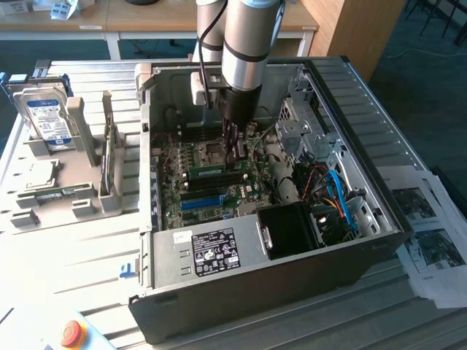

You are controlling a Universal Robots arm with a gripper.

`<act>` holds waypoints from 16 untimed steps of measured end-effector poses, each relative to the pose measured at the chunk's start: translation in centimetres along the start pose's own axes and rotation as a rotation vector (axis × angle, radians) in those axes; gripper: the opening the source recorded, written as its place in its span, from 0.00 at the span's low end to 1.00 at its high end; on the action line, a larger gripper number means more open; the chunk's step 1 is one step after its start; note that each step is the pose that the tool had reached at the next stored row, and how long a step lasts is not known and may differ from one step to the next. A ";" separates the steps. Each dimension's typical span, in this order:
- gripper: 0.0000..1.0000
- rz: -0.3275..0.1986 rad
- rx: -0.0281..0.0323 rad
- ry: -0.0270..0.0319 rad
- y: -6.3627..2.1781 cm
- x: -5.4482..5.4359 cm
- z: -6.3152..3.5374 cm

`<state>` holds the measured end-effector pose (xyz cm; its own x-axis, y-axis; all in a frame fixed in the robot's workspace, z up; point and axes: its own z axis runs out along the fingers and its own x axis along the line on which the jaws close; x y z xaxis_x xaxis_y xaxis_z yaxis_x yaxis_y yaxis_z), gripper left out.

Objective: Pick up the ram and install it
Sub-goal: 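Insert the ram into the slot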

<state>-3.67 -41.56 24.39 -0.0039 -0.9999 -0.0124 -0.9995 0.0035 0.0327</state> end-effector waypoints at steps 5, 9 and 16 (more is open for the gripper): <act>0.12 0.000 -0.0001 0.0002 -0.01 0.0 0.17; 0.12 0.000 0.0000 -0.0001 -0.01 0.0 0.34; 0.12 0.000 -0.0001 0.0000 -0.02 0.0 0.75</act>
<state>-3.67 -41.56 23.64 -0.0039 -0.9999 -0.0125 -0.9995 0.0035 0.0327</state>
